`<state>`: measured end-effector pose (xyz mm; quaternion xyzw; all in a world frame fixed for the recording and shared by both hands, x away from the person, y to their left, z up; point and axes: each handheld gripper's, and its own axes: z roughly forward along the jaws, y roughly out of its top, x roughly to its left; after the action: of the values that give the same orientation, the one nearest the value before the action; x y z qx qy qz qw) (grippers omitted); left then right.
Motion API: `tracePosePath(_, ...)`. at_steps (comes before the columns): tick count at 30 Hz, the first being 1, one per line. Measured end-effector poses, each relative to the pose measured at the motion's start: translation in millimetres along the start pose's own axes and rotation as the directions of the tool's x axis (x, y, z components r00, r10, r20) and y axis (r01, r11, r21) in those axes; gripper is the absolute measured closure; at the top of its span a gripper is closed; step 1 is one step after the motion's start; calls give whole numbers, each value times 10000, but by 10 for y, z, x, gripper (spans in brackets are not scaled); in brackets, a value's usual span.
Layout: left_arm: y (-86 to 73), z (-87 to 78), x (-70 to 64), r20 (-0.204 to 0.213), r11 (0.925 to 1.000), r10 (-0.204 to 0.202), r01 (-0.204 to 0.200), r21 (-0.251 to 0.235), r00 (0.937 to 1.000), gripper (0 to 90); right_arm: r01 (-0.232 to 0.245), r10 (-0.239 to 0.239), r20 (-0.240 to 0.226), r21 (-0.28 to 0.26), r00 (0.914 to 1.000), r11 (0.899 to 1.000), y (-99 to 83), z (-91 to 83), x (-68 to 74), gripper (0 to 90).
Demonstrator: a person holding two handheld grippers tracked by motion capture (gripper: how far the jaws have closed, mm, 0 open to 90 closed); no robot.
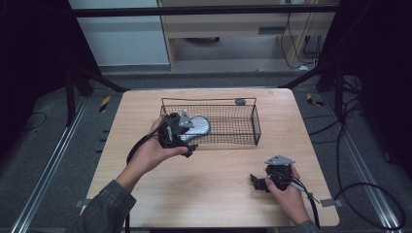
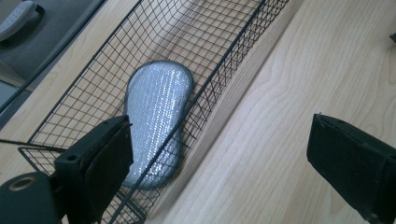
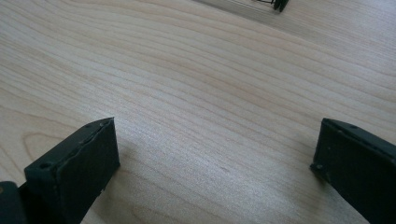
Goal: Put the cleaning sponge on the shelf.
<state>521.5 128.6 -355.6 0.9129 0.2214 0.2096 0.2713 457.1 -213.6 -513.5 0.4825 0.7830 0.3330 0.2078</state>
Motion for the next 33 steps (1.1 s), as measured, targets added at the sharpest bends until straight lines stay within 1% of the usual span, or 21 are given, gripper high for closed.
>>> tracePosePath(3, -92, -50, -23, -171, 9999, -143, 143, 6, 9998, 69, 0, 0, 0, -1, 10000, 10000, 0, 0, 0, 4)
tracePosePath(4, -128, -70, -28, -246, 9997, -250, 250, -11, 9994, 71, 1, -1, 2, 0, 10000, 10000, 0, 0, 0, 4)
tracePosePath(8, -290, -122, -40, -240, 9976, -681, 677, -155, 9974, 70, 0, 0, -1, -2, 10000, 10000, 0, 0, 0, 4)
tracePosePath(11, -412, -140, -39, -349, 9960, -891, 889, -85, 9954, 70, -2, 2, -1, 1, 10000, 10000, 0, 0, 0, 4)
tracePosePath(13, -491, -158, -21, -271, 9927, -1190, 1185, -204, 9925, 71, -3, 3, 0, 0, 10000, 10000, 0, 0, 0, 4)
tracePosePath(15, -573, -166, -5, -302, 9890, -1457, 1448, -293, 9889, 71, -5, 5, 1, 1, 10000, 10000, 0, 0, 1, 4)
tracePosePath(19, -748, -166, 23, -395, 9829, -1842, 1838, -145, 9821, 71, -1, 1, 6, -2, 10000, 10000, 0, 0, 1, 4)
tracePosePath(23, -935, -149, 43, -504, 9772, -2117, 2122, 44, 9760, 71, -7, 7, 6, 1, 10000, 10000, 0, 0, 1, 4)
tracePosePath(25, -1027, -121, 59, -407, 9709, -2391, 2394, 16, 9701, 71, -5, 5, 1, -2, 10000, 10000, 0, -1, 1, 4)
tracePosePath(28, -1165, -65, 107, -546, 9625, -2693, 2706, 170, 9615, 70, 4, -4, 6, -6, 10000, 10000, -1, -1, 1, 4)
tracePosePath(29, -1217, -41, 131, -469, 9576, -2864, 2874, 175, 9570, 71, 3, -3, 7, -7, 10000, 10000, -1, -1, 1, 4)
tracePosePath(30, -1272, -19, 153, -429, 9516, -3058, 3068, 190, 9511, 71, -13, 13, 7, -4, 10000, 10000, 0, -1, 2, 4)
tracePosePath(31, -1330, 5, 175, -513, 9468, -3194, 3208, 236, 9462, 73, -10, 10, 7, -3, 10000, 10000, 0, -1, 2, 4)
tracePosePath(33, -1447, 58, 215, -765, 9391, -3367, 3406, 459, 9385, 75, -14, 14, 4, -4, 10000, 10000, 0, -1, 2, 4)
